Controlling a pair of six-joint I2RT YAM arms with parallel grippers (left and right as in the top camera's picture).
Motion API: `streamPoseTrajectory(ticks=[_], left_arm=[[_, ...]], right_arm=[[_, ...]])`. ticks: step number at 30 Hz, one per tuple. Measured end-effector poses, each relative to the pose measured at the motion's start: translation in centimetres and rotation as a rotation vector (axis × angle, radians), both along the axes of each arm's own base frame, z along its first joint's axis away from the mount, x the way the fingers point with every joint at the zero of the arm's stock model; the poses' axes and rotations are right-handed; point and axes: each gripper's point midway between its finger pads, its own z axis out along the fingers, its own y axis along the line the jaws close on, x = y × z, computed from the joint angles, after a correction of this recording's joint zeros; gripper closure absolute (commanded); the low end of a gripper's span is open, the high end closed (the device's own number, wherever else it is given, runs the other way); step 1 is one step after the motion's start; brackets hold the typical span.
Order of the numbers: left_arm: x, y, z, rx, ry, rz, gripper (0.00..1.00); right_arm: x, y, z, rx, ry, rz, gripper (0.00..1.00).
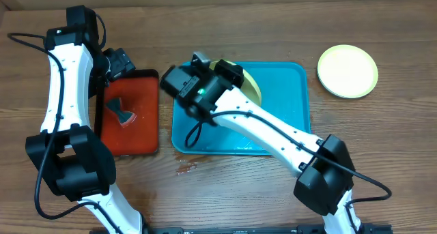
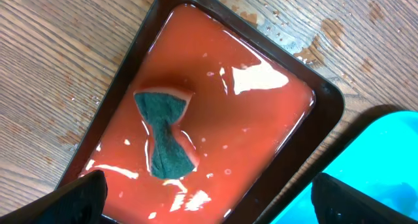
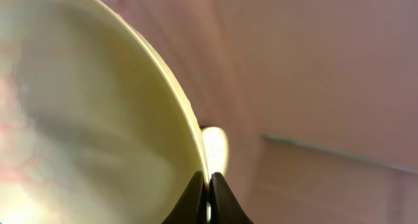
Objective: Clean dirty plates on tray and stack at the side
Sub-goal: 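Carry the pale yellow plate right and lower it onto the plate stack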
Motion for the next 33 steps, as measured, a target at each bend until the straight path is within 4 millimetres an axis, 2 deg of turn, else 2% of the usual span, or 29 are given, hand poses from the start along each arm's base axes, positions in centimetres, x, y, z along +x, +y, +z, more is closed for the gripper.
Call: streamPoseTrajectory(ticks=[3, 5, 6, 8, 12, 14, 18, 21, 23, 26, 28, 31, 32, 33], left_arm=[[0.0, 0.0, 0.0, 0.0, 0.0, 0.0, 0.0], [0.0, 0.0, 0.0, 0.0, 0.0, 0.0, 0.0], [0.0, 0.0, 0.0, 0.0, 0.0, 0.0, 0.0], [0.0, 0.0, 0.0, -0.001, 0.001, 0.0, 0.0], [0.0, 0.0, 0.0, 0.0, 0.0, 0.0, 0.0], [0.0, 0.0, 0.0, 0.0, 0.0, 0.0, 0.0], [0.0, 0.0, 0.0, 0.0, 0.0, 0.0, 0.0], [0.0, 0.0, 0.0, 0.0, 0.0, 0.0, 0.0], [0.0, 0.0, 0.0, 0.0, 0.0, 0.0, 0.0], [0.0, 0.0, 0.0, 0.0, 0.0, 0.0, 0.0], [0.0, 0.0, 0.0, 0.0, -0.002, 0.0, 0.0], [0.1, 0.0, 0.0, 0.001, -0.006, -0.001, 0.0], [0.1, 0.0, 0.0, 0.001, -0.005, -0.001, 0.0], [0.1, 0.0, 0.0, 0.001, -0.006, -0.001, 0.0]], right_arm=[[2.4, -2.0, -0.6, 0.146, -0.009, -0.097, 0.96], [4.6, -5.4, -1.0, 0.308, 0.009, -0.209, 0.96], [5.0, -6.4, -1.0, 0.344, 0.013, -0.238, 0.96], [6.1, -9.7, -1.1, 0.516, 0.061, -0.329, 0.96], [7.8, -18.0, -0.3, 0.879, 0.119, -0.519, 0.96], [8.1, -22.9, -0.3, 1.034, 0.127, -0.618, 0.96], [7.3, -32.5, -1.1, 1.231, 0.075, -0.823, 0.96], [6.4, -37.4, -2.6, 1.319, 0.025, -0.955, 0.96], [6.1, -39.7, -4.6, 1.367, 0.009, -1.035, 0.96], [5.6, -41.6, -8.0, 1.398, 0.026, -1.125, 0.96], [5.2, -41.9, -10.5, 1.408, 0.059, -1.179, 0.96], [4.7, -41.7, -12.6, 1.401, 0.09, -1.231, 0.96], [4.4, -41.6, -13.1, 1.393, 0.093, -1.252, 0.94], [4.3, -41.6, -13.3, 1.391, 0.091, -1.262, 0.87]])
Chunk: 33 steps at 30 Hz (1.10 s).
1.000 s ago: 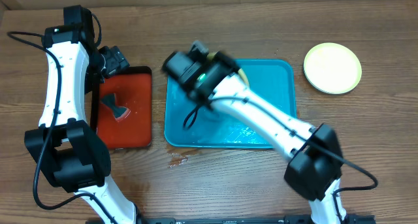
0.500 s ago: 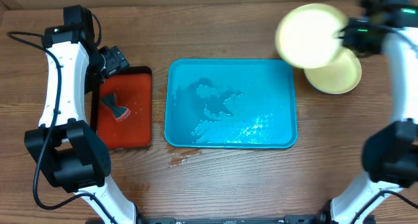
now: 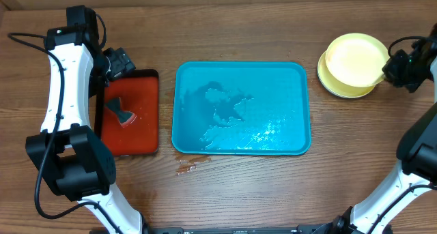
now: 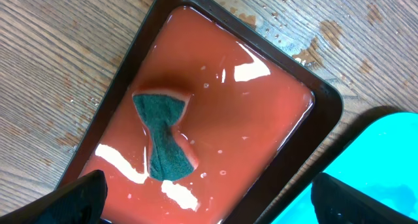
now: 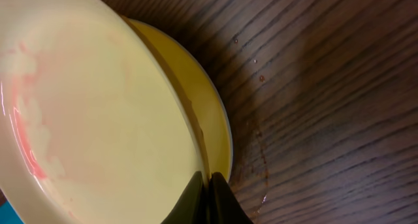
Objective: Clean dirty plates on tray and stack at the side
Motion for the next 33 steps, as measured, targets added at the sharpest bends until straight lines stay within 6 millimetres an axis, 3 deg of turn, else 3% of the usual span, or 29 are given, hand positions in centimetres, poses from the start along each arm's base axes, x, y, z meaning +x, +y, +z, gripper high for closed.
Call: streamPoseTrajectory(ticks=[2, 3, 7, 10, 11, 12, 17, 19, 22, 28, 30, 33], left_arm=[[0.0, 0.0, 0.0, 0.0, 0.0, 0.0, 0.0], [0.0, 0.0, 0.0, 0.0, -0.001, 0.0, 0.0], [0.0, 0.0, 0.0, 0.0, -0.002, 0.0, 0.0], [0.0, 0.0, 0.0, 0.0, -0.002, 0.0, 0.0], [0.0, 0.0, 0.0, 0.0, -0.002, 0.0, 0.0], [0.0, 0.0, 0.0, 0.0, -0.002, 0.0, 0.0], [0.1, 0.0, 0.0, 0.0, -0.003, 0.0, 0.0], [0.1, 0.0, 0.0, 0.0, -0.002, 0.0, 0.0], [0.1, 0.0, 0.0, 0.0, -0.003, 0.0, 0.0], [0.1, 0.0, 0.0, 0.0, -0.002, 0.0, 0.0], [0.1, 0.0, 0.0, 0.0, -0.002, 0.0, 0.01], [0.1, 0.0, 0.0, 0.0, -0.002, 0.0, 0.0]], right_arm=[[0.0, 0.0, -0.1, 0.002, 0.004, -0.013, 0.61], [0.1, 0.1, -0.1, 0.0, 0.003, -0.017, 0.54], [0.0, 0.4, -0.2, 0.0, 0.015, -0.018, 0.37], [-0.3, 1.4, -0.3, 0.01, 0.038, -0.004, 0.33], [-0.5, 1.8, -0.4, 0.018, 0.049, 0.001, 0.23], [-0.6, 2.3, -0.4, 0.029, 0.059, 0.005, 0.0], [-1.5, 5.0, 0.0, 0.08, 0.102, 0.048, 0.0], [-2.6, 6.2, 1.5, 0.092, 0.118, 0.064, 0.0], [-4.4, 8.0, 5.8, 0.08, 0.097, 0.09, 0.0], [-9.5, 12.4, 17.0, -0.073, -0.078, 0.179, 0.0], [-12.1, 14.7, 19.2, -0.092, -0.115, 0.234, 0.0], [-16.1, 18.0, 20.7, -0.092, -0.124, 0.328, 0.0]])
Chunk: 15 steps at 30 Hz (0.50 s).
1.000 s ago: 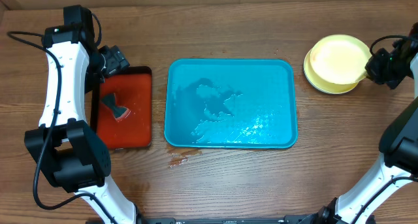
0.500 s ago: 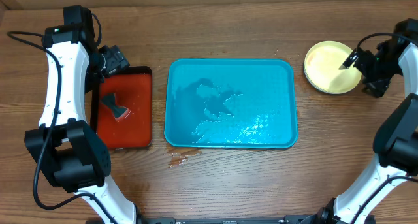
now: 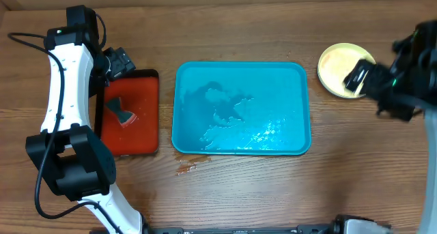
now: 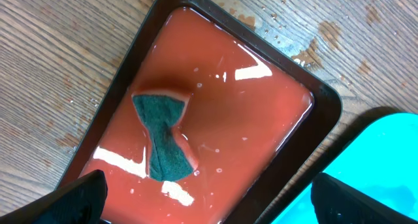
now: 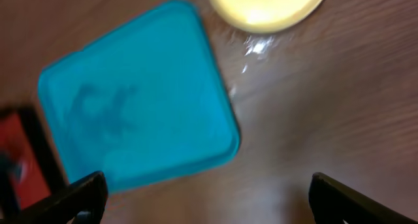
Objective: Clean dirty plates on tray and stack at the side
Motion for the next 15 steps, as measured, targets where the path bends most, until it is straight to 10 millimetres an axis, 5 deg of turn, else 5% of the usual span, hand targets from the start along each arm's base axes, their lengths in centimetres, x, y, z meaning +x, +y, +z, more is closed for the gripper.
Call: streamPoseTrajectory(ticks=[6, 15], left_arm=[[0.0, 0.0, 0.0, 0.0, 0.0, 0.0, 0.0], [0.0, 0.0, 0.0, 0.0, 0.0, 0.0, 0.0]], right_arm=[[-3.1, 2.9, 1.4, -0.007, -0.034, 0.113, 0.0], [-4.4, 3.1, 0.9, -0.007, 0.018, 0.121, 0.0]])
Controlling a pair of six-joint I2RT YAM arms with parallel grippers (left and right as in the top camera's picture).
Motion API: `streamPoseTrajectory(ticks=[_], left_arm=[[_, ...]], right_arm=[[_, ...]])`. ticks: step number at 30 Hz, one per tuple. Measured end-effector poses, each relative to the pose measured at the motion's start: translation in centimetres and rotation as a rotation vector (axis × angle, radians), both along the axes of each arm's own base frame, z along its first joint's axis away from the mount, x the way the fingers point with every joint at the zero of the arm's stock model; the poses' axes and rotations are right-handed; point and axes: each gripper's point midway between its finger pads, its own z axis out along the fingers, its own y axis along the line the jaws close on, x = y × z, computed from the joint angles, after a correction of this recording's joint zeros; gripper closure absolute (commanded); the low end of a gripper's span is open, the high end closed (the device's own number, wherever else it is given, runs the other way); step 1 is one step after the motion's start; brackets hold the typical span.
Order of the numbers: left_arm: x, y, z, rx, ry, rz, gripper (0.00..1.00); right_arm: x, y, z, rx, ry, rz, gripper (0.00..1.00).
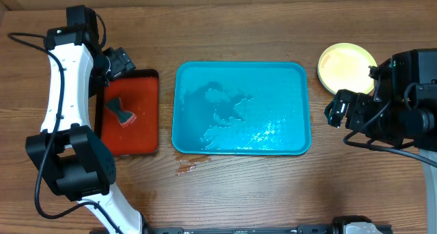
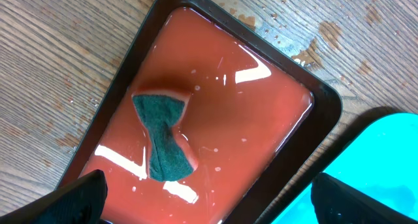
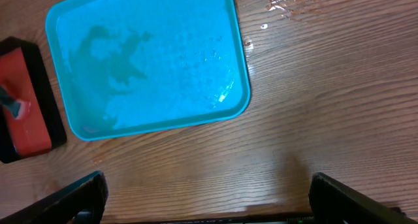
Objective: Clean dirty plates on tray and stack at the side
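The blue tray [image 1: 239, 108] lies mid-table, wet and bare of plates; the right wrist view has it too [image 3: 147, 61]. Pale yellow plates [image 1: 347, 63] sit stacked on the table at the far right. My right gripper [image 1: 339, 111] hangs open and holds nothing, in front of the stack and beside the tray's right edge, its fingertips [image 3: 72, 198] wide apart over bare wood. My left gripper [image 1: 119, 62] is open above the far end of the red wash tray [image 2: 215, 113], where a green sponge [image 2: 163, 136] lies in the liquid.
The red wash tray [image 1: 130, 114] stands left of the blue tray. Water drops mark the wood near its far corner [image 2: 294, 41] and in front of the blue tray [image 1: 186, 167]. Bare wood runs along the table's front edge.
My right gripper, still open, has moved from over the near edge of the plate stack to a spot in front of it. The stack has left the right wrist view. The left arm is unmoved.
My right gripper was shut on a yellow plate's rim over the blue tray. Then it held that plate over the plate at the far right. Then it was open with the plate left on the stack, and now it is away from it.
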Motion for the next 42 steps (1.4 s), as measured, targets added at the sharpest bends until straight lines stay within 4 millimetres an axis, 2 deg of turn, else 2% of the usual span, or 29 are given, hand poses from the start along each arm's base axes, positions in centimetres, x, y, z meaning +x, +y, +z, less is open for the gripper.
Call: streamPoseTrajectory(ticks=[7, 12, 16, 20, 22, 28, 32, 36, 42], left_arm=[[0.0, 0.0, 0.0, 0.0, 0.0, 0.0, 0.0], [0.0, 0.0, 0.0, 0.001, -0.001, 0.0, 0.0], [0.0, 0.0, 0.0, -0.002, -0.002, -0.001, 0.0], [0.0, -0.1, 0.0, -0.005, 0.0, -0.001, 0.0], [0.0, -0.1, 0.0, -0.004, -0.001, -0.001, 0.0], [0.0, -0.1, 0.0, -0.004, 0.0, -0.001, 0.0], [0.0, -0.1, 0.0, -0.003, -0.001, -0.001, 0.0], [0.0, -0.1, 0.0, -0.003, -0.001, -0.001, 0.0], [0.0, -0.1, 0.0, -0.003, -0.001, -0.001, 0.0]], right_arm=[[-0.3, -0.1, -0.8, -0.008, 0.019, -0.003, 0.0], [0.4, -0.3, -2.1, -0.011, -0.121, -0.006, 0.0], [1.2, 0.1, -0.9, -0.022, -0.541, 0.06, 0.0], [-0.2, 0.1, -1.1, -0.05, -0.801, 0.092, 0.0], [-0.5, 0.1, -2.0, -0.059, -0.879, 0.097, 0.0], [-0.8, 0.1, -7.3, -0.075, -1.002, 0.104, 0.0], [-0.3, 0.3, -9.6, -0.075, -1.074, 0.111, 0.0], [0.4, 0.6, -10.4, -0.071, -1.148, 0.121, 0.0], [1.3, 0.6, -10.0, -0.082, -1.266, 0.099, 0.0]])
